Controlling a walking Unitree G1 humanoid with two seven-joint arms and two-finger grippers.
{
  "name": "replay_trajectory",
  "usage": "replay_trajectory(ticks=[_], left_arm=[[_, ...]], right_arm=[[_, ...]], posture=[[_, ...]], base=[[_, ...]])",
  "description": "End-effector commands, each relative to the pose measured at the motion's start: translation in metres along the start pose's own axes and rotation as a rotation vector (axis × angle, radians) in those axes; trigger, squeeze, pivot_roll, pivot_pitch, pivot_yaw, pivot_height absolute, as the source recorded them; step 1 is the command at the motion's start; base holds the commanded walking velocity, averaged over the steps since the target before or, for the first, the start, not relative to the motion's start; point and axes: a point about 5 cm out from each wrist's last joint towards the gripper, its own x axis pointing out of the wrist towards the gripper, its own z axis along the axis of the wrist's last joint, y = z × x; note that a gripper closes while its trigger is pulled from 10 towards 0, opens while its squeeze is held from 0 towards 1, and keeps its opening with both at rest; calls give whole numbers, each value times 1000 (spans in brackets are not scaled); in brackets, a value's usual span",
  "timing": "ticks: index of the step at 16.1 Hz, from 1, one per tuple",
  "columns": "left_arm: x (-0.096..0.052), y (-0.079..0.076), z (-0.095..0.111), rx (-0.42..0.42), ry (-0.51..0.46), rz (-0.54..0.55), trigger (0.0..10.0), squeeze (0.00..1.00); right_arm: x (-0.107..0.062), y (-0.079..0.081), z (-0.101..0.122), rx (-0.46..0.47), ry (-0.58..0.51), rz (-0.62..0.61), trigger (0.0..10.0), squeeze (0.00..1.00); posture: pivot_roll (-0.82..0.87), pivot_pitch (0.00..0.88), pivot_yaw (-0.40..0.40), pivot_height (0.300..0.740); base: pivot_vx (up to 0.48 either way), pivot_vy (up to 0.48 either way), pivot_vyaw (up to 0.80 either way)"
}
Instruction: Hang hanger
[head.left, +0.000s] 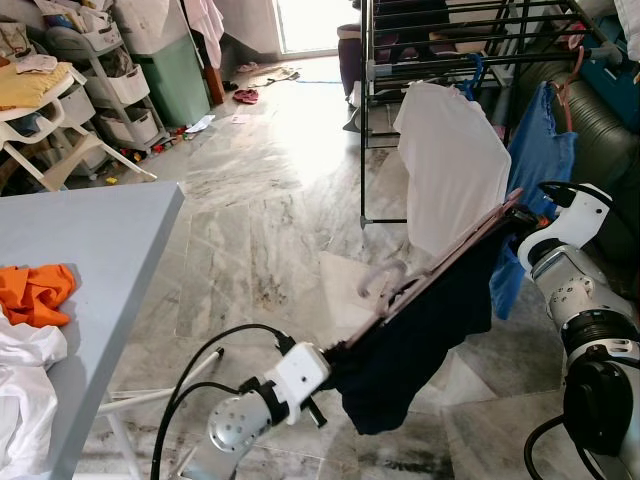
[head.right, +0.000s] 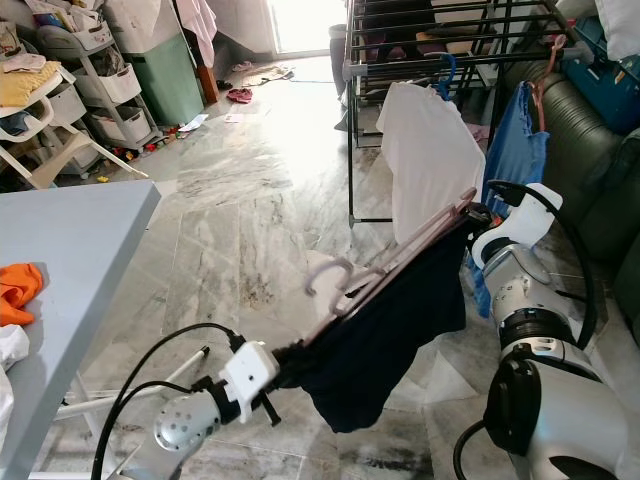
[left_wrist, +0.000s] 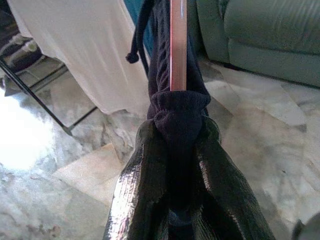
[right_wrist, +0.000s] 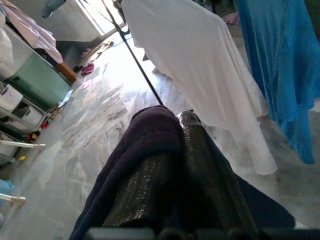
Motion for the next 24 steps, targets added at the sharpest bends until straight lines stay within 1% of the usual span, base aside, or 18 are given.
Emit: replay_trajectory(ticks=[1,2,4,5,6,7,8,9,10,11,12,14,15,18,20,22,24], left_arm=[[-26,-3,-34,-31,188,-11,0,0],[-26,-5,-32,-24,188,-24,0,0],[-27,-7,-30,-17,193,-22,0,0],[-29,-2,-32,-13,234,57,0,0],[-29,2,-33,-42,257,119,0,0],[-28,5,-32,-57,261,146,0,0],[-29,19,-30,-54,257,183,0,0],[-29,26,-29,-82,257,222,0,0],[-27,32,-28,-146,257,283,0,0],[-25,33,-27,-162,252,286,0,0],[-24,31,-27,-151,255,259,0,0],[-22,20,-31,-138,259,177,0,0],[-22,19,-31,-127,260,159,0,0],[-24,20,-31,-128,253,157,0,0],[-25,19,-34,-127,262,147,0,0],[-30,18,-43,-110,297,128,0,0],[-32,16,-46,-102,297,119,0,0]], right_arm=[[-2,5,73,-47,-283,-1,0,0],[-2,7,73,-74,-287,5,0,0],[-1,10,71,-93,-286,13,0,0],[-1,10,68,-109,-284,4,0,0],[-1,10,65,-120,-271,3,0,0],[-1,11,59,-151,-255,7,0,0],[-1,11,52,-174,-226,9,0,0],[-1,9,48,-189,-209,13,0,0],[-2,6,42,-229,-184,20,0,0],[-3,4,41,-229,-180,18,0,0],[-4,1,42,-225,-183,12,0,0],[-5,-2,48,-228,-200,-2,0,0],[-5,-2,50,-226,-203,-4,0,0],[-5,-7,55,-183,-206,-32,0,0],[-5,-7,57,-170,-210,-34,0,0],[-3,-2,63,-169,-222,-28,0,0],[-2,2,68,-173,-233,-23,0,0]], posture=[[-138,0,88,740],[-138,0,90,740],[-136,0,91,740],[-134,0,91,740],[-135,0,93,740],[-133,0,94,740],[-130,0,93,740],[-130,0,94,740],[-131,0,95,740],[-134,0,98,740],[-136,0,100,740],[-145,0,106,740],[-146,0,106,740],[-143,0,106,740],[-140,0,103,740],[-140,0,102,740],[-141,0,102,740]], base=[[0,0,0],[0,0,0],[0,0,0],[0,0,0],[0,0,0],[0,0,0],[0,0,0],[0,0,0],[0,0,0],[0,0,0],[0,0,0],[0,0,0],[0,0,0],[0,0,0],[0,0,0],[0,0,0],[0,0,0]])
